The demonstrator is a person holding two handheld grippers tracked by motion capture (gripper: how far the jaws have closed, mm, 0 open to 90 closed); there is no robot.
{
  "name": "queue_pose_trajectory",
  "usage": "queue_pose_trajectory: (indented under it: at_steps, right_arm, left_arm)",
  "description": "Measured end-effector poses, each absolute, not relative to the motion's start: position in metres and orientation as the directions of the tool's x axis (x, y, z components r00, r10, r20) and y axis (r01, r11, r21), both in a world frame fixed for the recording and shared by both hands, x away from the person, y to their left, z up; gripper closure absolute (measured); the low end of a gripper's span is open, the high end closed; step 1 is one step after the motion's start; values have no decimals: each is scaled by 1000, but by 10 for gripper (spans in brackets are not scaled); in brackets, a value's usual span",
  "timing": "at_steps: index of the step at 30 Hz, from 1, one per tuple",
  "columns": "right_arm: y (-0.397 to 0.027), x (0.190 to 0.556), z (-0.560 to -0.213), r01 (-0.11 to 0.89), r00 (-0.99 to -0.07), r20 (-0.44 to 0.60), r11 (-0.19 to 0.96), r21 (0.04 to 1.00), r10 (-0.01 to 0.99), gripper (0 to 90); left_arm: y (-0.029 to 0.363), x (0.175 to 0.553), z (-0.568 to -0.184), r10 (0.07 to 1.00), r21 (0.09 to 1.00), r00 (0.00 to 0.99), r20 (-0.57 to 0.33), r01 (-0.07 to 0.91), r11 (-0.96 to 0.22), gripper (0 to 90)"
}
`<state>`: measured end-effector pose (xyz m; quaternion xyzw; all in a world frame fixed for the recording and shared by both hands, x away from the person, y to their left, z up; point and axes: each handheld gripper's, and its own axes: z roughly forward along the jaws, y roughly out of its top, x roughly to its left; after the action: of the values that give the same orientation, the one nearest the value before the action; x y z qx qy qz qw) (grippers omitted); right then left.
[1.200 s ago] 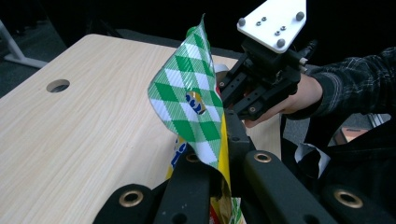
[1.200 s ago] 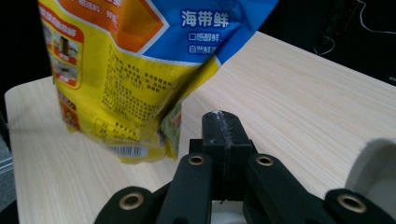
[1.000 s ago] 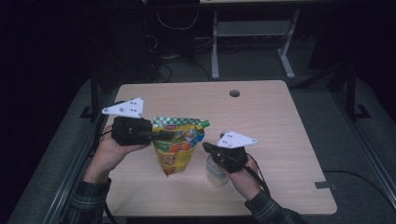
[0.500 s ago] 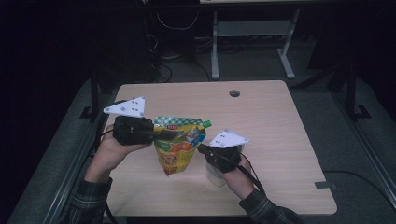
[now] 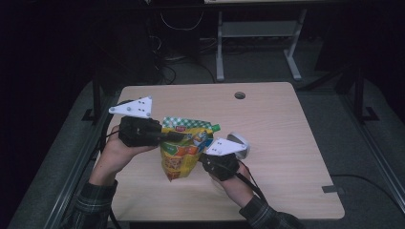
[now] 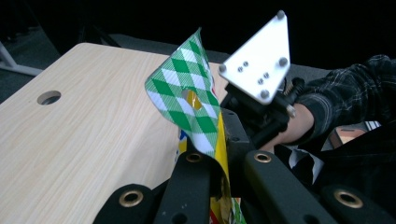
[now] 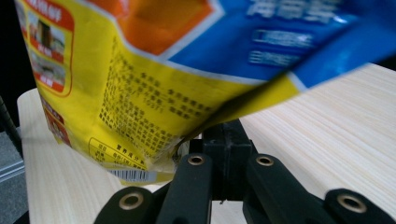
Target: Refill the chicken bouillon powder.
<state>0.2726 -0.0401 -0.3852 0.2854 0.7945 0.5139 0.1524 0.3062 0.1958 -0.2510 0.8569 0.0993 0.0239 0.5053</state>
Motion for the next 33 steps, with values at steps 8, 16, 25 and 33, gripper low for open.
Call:
queue_pose_trajectory:
  at_steps: [8,16,25,33]
  right_arm:
    - [-30,267,-389,302,-787,64,293,907,614,900]
    - [-27,267,-391,316,-756,83,251,915,649,900]
    - [-16,260,-398,303,-790,85,267,915,607,900]
    - [-8,255,-404,267,-804,64,264,927,591,900]
  left_arm:
    - [194,303,-245,182,876,981,-64,142,-461,900]
    - [193,300,-243,173,881,983,-59,133,-454,900]
    - [190,303,-245,172,878,982,-72,144,-457,900]
    - [183,309,-248,171,873,982,-79,151,-464,900]
